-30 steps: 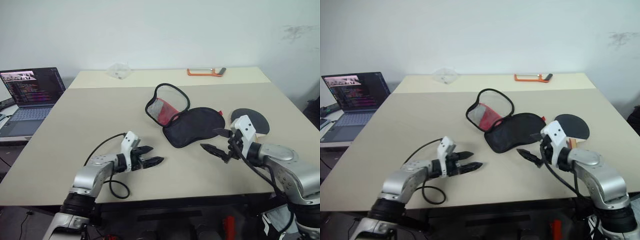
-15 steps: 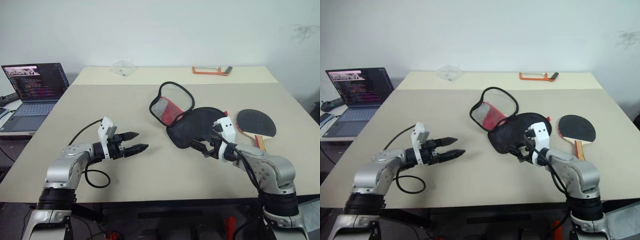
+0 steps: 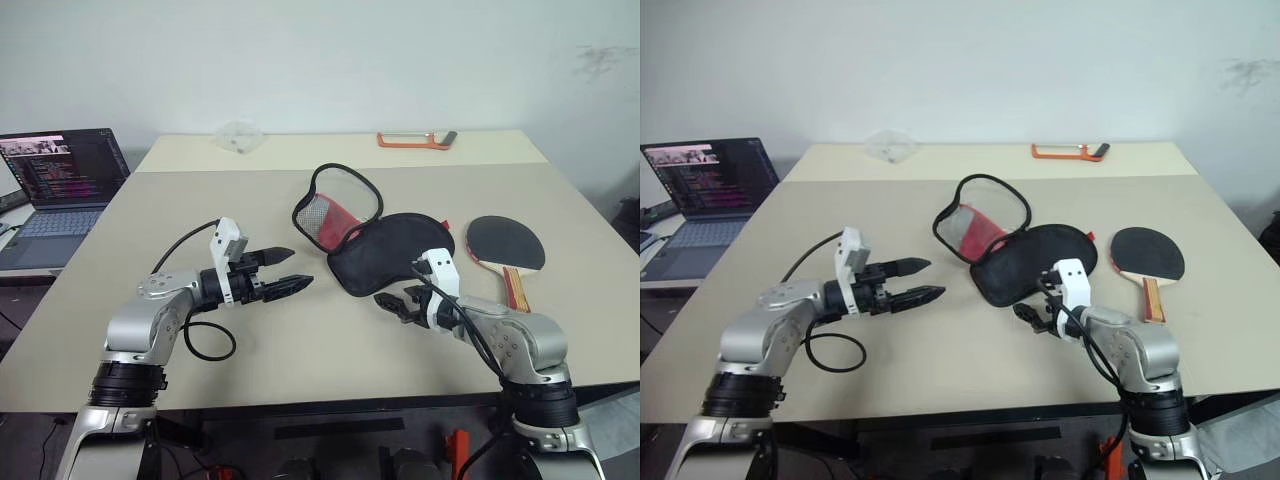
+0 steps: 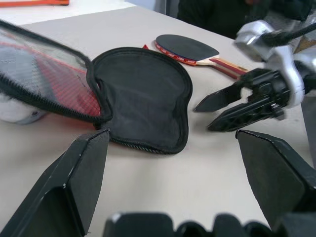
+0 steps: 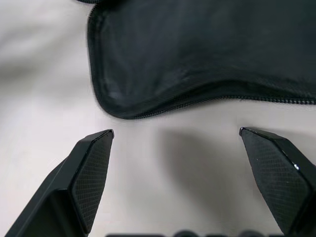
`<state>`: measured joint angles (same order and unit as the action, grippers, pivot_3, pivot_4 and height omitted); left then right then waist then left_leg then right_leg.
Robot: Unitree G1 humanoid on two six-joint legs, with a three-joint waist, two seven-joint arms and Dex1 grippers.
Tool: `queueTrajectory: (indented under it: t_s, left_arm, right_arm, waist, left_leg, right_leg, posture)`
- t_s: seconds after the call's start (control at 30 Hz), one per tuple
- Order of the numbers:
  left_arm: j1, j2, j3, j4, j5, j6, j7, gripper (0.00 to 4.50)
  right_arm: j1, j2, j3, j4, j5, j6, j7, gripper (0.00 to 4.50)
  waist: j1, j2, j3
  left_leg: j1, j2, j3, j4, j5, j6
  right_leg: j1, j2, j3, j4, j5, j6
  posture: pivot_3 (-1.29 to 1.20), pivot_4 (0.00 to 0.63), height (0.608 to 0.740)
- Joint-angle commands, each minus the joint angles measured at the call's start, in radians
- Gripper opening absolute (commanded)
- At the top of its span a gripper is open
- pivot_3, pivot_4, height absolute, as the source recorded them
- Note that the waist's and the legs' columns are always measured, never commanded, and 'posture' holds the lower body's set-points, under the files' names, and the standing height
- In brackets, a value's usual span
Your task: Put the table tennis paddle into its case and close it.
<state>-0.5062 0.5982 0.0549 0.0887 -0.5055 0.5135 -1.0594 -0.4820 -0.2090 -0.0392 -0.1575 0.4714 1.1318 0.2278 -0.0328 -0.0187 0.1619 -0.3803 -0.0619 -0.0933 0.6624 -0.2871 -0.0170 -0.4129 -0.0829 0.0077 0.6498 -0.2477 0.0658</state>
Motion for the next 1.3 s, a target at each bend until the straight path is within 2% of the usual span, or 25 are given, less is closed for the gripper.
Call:
queueTrajectory:
  t_s: [0.03,0.3,0.33,0.4,0.53,0.67,0.77,0.8,0.97,1.07,1.2,1.3]
  left_arm:
    - [-0.043,-0.014,0.005,-0.007,0.001,-0.022,0.008,4.46]
    - [-0.049,-0.031,-0.001,-0.008,0.009,-0.029,0.014,4.46]
    - [-0.048,-0.034,-0.001,-0.01,0.009,-0.028,0.015,4.49]
    - [-0.046,-0.037,-0.002,-0.012,0.01,-0.03,0.016,4.5]
    - [-0.039,-0.039,-0.007,-0.017,0.01,-0.031,0.016,4.5]
    - [-0.034,-0.043,-0.007,-0.021,0.011,-0.032,0.017,4.5]
    - [-0.03,-0.047,-0.009,-0.025,0.013,-0.032,0.018,4.5]
    - [-0.028,-0.048,-0.009,-0.026,0.014,-0.032,0.019,4.5]
    - [-0.019,-0.05,-0.01,-0.036,0.015,-0.03,0.02,4.5]
    - [-0.008,-0.042,-0.015,-0.048,0.017,-0.027,0.012,4.5]
    - [0.006,-0.039,-0.026,-0.062,0.021,-0.029,0.01,4.5]
    - [0.01,-0.039,-0.028,-0.067,0.02,-0.027,0.012,4.5]
  right_arm:
    - [-0.059,0.053,-0.016,0.077,-0.044,-0.125,-0.038,4.5]
    - [-0.102,0.112,-0.057,0.152,-0.044,-0.169,-0.063,4.5]
    - [-0.103,0.115,-0.06,0.15,-0.035,-0.158,-0.059,4.32]
    - [-0.104,0.118,-0.07,0.137,-0.011,-0.128,-0.044,3.86]
    - [-0.107,0.127,-0.121,0.1,0.083,-0.026,-0.012,2.51]
    - [-0.129,0.082,-0.182,0.133,0.119,0.021,0.002,1.1]
    - [-0.152,0.035,-0.207,0.172,0.126,0.029,0.018,0.2]
    - [-0.158,0.021,-0.212,0.182,0.129,0.034,0.024,0.04]
    - [-0.162,-0.041,-0.204,0.193,0.136,0.073,0.069,0.04]
    - [-0.135,-0.112,-0.158,0.152,0.161,0.141,0.147,0.04]
    - [-0.092,-0.284,-0.058,0.103,0.173,0.181,0.284,0.04]
    - [-0.107,-0.364,-0.024,0.147,0.137,0.134,0.332,0.04]
  waist:
    - [0.0,0.0,0.0]
    - [0.0,0.0,0.0]
    - [-0.001,0.0,0.0]
    - [0.0,0.0,0.0]
    - [0.0,0.0,0.0]
    - [0.0,0.0,0.0]
    - [0.0,0.0,0.0]
    - [0.0,0.0,0.0]
    - [-0.001,0.0,0.0]
    - [0.0,0.0,0.0]
    - [0.001,0.0,0.0]
    - [0.001,0.0,0.0]
  left_leg:
    - [0.0,0.0,0.0,0.0,0.0,0.0]
    - [-0.001,0.0,0.002,0.0,0.0,0.0]
    - [-0.002,0.0,0.002,0.0,0.0,0.0]
    - [-0.001,0.0,0.002,0.0,0.0,0.0]
    - [-0.001,0.0,0.003,0.0,0.0,0.0]
    - [-0.001,0.0,0.003,0.0,0.0,0.0]
    - [-0.001,0.0,0.004,0.0,0.0,0.0]
    - [-0.001,0.0,0.004,0.0,0.0,0.0]
    - [-0.001,0.001,0.006,0.0,0.0,0.0]
    - [-0.002,0.001,0.009,0.0,0.0,0.0]
    - [-0.002,0.001,0.009,0.0,-0.002,0.003]
    - [-0.002,0.001,0.01,0.001,-0.003,0.005]
  right_leg:
    - [0.0,0.0,0.0,0.0,0.0,0.0]
    - [-0.003,0.0,0.002,0.0,0.0,0.0]
    - [-0.003,0.0,0.002,0.0,0.0,0.0]
    - [-0.004,0.001,0.002,0.001,0.0,0.0]
    - [-0.004,0.001,0.003,0.001,0.0,0.0]
    - [-0.004,0.001,0.003,0.001,0.0,0.0]
    - [-0.004,0.001,0.003,0.001,0.0,0.0]
    - [-0.004,0.001,0.003,0.002,0.0,0.0]
    - [-0.005,0.001,0.005,0.003,0.0,0.0]
    - [-0.007,0.001,0.007,0.005,0.0,0.0]
    - [-0.007,0.001,0.007,0.005,0.0,0.0]
    - [-0.007,0.001,0.007,0.006,0.0,0.0]
  posture:
    - [0.0,0.15,0.74]
    - [0.0,0.15,0.74]
    - [0.0,0.15,0.74]
    - [0.0,0.15,0.74]
    - [0.0,0.15,0.74]
    - [0.0,0.15,0.74]
    - [0.0,0.15,0.74]
    - [0.0,0.15,0.74]
    - [0.0,0.15,0.74]
    - [0.0,0.15,0.74]
    - [0.0,0.15,0.74]
    - [0.0,0.15,0.74]
